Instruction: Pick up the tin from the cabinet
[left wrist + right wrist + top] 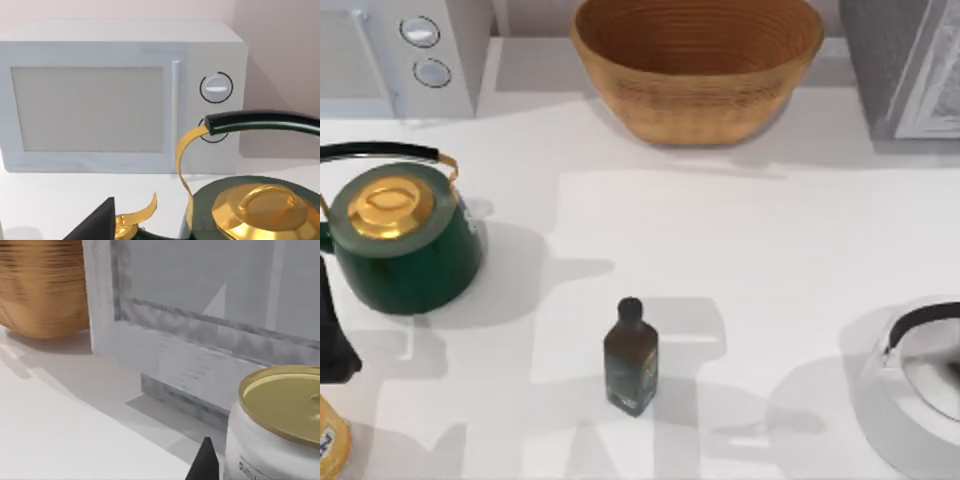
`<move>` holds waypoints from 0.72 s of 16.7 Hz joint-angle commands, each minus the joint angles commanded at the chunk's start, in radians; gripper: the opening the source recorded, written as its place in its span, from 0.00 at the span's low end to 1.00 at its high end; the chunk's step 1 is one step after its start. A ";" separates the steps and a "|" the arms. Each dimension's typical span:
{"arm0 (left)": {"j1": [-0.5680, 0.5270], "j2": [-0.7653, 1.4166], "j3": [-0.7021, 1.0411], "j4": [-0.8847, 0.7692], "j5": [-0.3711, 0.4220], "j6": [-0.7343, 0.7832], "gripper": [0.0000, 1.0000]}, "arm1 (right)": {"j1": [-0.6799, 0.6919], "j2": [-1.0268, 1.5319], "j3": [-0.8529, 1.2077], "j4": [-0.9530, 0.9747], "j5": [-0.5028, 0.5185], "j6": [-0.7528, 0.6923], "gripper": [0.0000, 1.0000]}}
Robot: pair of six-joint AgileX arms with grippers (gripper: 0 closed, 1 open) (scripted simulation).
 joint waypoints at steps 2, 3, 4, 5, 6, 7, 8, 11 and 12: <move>0.000 0.000 0.000 0.000 0.000 0.000 1.00 | 0.007 0.001 -0.002 -0.003 0.005 0.000 0.00; 0.000 0.000 0.000 0.000 0.000 0.000 1.00 | 0.015 0.004 0.003 -0.006 0.015 -0.004 0.00; 0.000 0.000 0.000 0.000 0.000 0.000 1.00 | 0.027 0.010 0.009 -0.010 0.028 -0.009 0.00; 0.000 0.000 0.000 0.000 0.000 0.000 1.00 | 0.040 0.016 0.016 -0.014 0.042 -0.014 0.00; 0.000 0.000 0.000 0.000 0.000 0.000 1.00 | 0.052 0.021 0.022 -0.018 0.052 -0.018 0.00; 0.000 0.000 0.000 0.000 0.000 0.000 1.00 | 0.057 0.024 0.024 -0.020 0.058 -0.020 0.00; 0.000 0.000 0.000 0.000 0.000 0.000 1.00 | 0.058 0.024 0.024 -0.020 0.058 -0.020 0.00; 0.000 0.000 0.000 0.000 0.000 0.000 1.00 | 0.058 0.024 0.024 -0.020 0.058 -0.020 0.08; 0.000 0.000 0.000 0.000 0.000 0.000 1.00 | 0.058 0.024 0.024 -0.020 0.058 -0.020 0.15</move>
